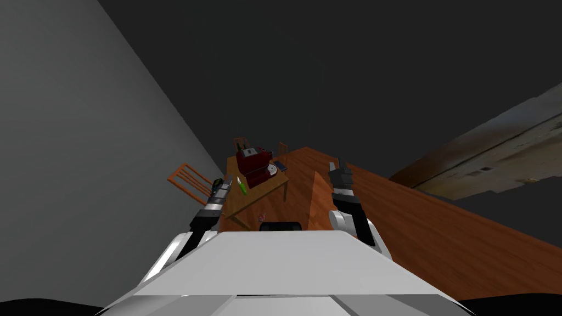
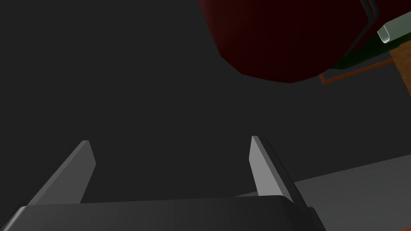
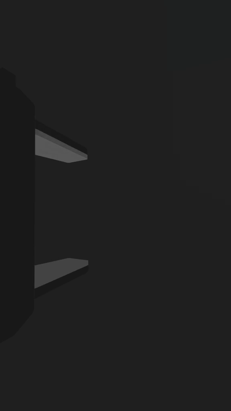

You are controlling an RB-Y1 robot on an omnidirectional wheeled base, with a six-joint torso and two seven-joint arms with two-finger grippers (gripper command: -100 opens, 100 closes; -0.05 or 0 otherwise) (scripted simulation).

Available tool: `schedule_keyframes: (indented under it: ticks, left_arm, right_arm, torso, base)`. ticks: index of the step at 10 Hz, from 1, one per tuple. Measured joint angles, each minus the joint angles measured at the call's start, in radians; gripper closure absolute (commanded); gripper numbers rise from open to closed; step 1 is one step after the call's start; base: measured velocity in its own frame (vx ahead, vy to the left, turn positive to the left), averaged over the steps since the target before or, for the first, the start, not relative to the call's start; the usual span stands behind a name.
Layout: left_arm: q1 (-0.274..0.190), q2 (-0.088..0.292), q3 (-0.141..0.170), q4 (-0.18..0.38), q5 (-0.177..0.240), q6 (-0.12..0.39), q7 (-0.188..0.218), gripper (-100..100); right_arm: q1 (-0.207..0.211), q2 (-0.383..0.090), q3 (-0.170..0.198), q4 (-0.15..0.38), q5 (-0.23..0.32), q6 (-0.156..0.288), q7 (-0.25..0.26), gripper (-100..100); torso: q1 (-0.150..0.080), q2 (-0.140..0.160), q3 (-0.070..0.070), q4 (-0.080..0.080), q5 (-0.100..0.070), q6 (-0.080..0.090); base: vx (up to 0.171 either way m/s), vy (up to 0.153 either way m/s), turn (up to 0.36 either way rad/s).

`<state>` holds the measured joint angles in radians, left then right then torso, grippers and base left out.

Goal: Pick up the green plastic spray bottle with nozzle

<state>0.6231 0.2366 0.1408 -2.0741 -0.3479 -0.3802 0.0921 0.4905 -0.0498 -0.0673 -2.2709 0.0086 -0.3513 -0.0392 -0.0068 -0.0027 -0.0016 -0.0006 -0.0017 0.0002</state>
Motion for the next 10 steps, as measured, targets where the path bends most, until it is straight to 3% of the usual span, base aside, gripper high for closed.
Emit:
schedule_keyframes:
  ticks: [2,4,8,10]
  left_arm:
    - [0.001,0.012,0.020,0.047,-0.032,0.028,0.026,-100]
    - [0.037,0.009,0.044,0.109,-0.092,0.053,0.051,-100]
    - [0.067,0.043,0.107,0.237,-0.207,0.147,0.121,-100]
    - [0.096,0.058,0.124,0.256,-0.247,0.193,0.151,-100]
  right_arm:
    - [0.000,0.000,0.000,0.000,0.000,0.000,0.000,0]
    - [0.000,0.000,0.000,0.000,0.000,0.000,0.000,0]
    - [0.000,0.000,0.000,0.000,0.000,0.000,0.000,0]
    - [0.000,0.000,0.000,0.000,0.000,0.000,0.000,0]
  torso:
    - [0.003,0.000,0.000,0.000,0.001,0.000]
    - [0.001,-0.001,0.000,0.000,0.000,0.000]
    - [0.001,-0.001,-0.001,0.000,0.000,0.000]
    - [0.003,0.000,0.000,0.000,0.001,-0.001]
  base:
    - [0.052,-0.062,-0.143]
    - [0.070,-0.099,-0.184]
    - [0.077,-0.084,-0.188]
    - [0.053,-0.050,-0.059]
